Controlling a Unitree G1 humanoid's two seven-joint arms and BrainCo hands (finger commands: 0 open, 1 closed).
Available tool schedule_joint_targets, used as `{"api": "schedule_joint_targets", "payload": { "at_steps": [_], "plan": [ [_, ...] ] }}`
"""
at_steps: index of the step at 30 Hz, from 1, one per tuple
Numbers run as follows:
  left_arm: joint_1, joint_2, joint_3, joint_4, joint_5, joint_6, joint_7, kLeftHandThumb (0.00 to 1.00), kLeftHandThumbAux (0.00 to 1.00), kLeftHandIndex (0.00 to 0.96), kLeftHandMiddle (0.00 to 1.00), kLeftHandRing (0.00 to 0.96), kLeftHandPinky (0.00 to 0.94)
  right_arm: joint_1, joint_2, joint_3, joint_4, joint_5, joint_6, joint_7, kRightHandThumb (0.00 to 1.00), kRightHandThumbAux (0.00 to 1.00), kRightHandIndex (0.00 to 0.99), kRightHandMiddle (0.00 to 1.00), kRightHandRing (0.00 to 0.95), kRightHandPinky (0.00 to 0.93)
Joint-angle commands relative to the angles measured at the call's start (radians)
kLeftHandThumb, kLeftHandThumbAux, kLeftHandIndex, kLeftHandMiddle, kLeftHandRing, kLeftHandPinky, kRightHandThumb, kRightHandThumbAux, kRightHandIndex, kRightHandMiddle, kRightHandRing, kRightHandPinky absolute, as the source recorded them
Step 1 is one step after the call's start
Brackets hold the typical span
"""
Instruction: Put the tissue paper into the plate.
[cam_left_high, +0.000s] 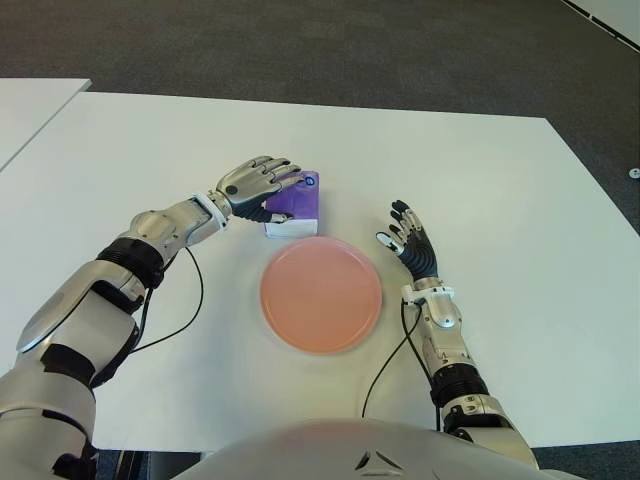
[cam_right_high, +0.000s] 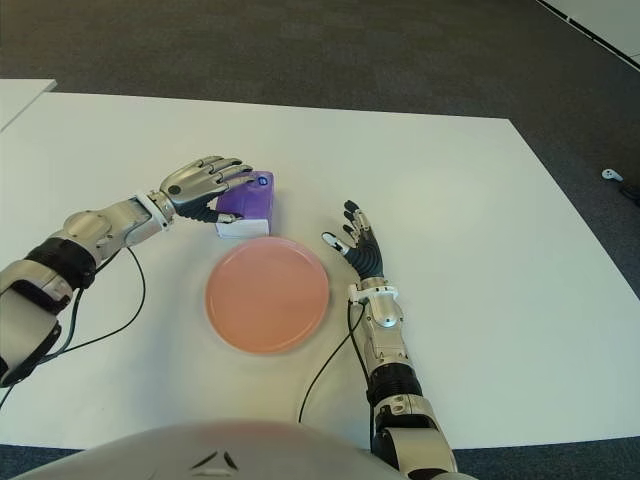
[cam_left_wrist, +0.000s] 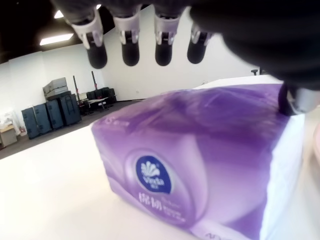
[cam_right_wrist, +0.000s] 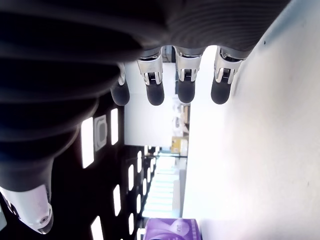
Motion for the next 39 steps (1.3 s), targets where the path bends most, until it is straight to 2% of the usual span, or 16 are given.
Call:
{"api": "schedule_joint_targets", "payload": {
  "at_steps": [1, 39],
  "plan": [
    [0.022, 0.008, 0.006, -0.012, -0.022, -0.014, -0.039, 0.069, 0.265, 0.0, 0.0, 0.0, 0.0, 0.103, 0.016, 0.015, 0.066, -0.008, 0.071, 0.0, 0.0, 0.633, 0.0, 0.025, 0.0, 0.0],
    [0.054, 0.03, 0.066, -0.072, -0.101, -0.027, -0.146, 0.08, 0.248, 0.0, 0.0, 0.0, 0.0, 0.118, 0.012, 0.033, 0.032, -0.01, 0.094, -0.002, 0.0, 0.623, 0.0, 0.027, 0.0, 0.0]
  ]
}}
